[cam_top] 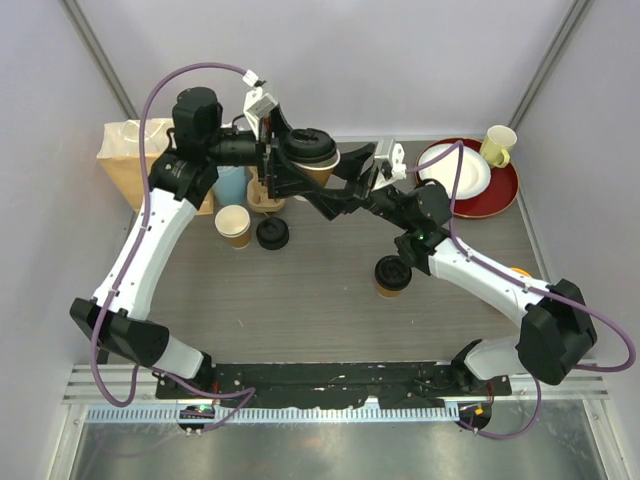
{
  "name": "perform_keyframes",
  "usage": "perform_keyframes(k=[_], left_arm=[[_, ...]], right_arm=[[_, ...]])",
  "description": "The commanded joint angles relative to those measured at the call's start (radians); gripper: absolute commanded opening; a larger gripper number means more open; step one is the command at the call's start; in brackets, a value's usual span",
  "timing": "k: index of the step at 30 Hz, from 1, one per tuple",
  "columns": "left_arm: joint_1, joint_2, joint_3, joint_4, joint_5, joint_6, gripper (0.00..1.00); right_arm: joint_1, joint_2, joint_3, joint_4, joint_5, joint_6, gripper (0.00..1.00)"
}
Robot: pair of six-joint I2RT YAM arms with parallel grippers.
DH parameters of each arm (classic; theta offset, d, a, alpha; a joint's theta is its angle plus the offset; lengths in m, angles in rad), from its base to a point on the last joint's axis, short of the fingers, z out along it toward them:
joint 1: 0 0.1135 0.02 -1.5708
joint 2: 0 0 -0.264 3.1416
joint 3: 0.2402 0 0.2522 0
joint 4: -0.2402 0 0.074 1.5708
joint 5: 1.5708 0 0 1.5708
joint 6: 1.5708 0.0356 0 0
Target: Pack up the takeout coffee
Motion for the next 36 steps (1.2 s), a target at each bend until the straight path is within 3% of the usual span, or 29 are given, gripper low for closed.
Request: perform_keyframes(k=[1,10,22,29,36], left_arm=[[-0.006,-0.014,0.097,-0.298,-0.044,0.304,1.00],[-0.002,-0.037,0.108,-0.479,-0.105,0.518,1.00],[0.015,-0.085,0.067,-0.606,-0.211,0.637,1.00],[0.133,-0.131,0.065,-0.674,-0.193,0.637,1.00],[0.202,-0.206,0.104,-0.882,-0.240,0.732,1.00]], right_arm=[[0.001,-0.040,0.011,-0.053,0.052,-0.118,0.52],[-0.008,-0.039,-0.018,-0.065,0.096,-0.172,0.52],[-0.022,-0.040,-0.083,-0.050,0.136,-0.188,0.51],[-0.020,-0.073,-0.139,-0.058,0.152,-0.208,0.50],[-0.008,-0.062,-0.227,-0.029,0.118,-0.213,0.49]])
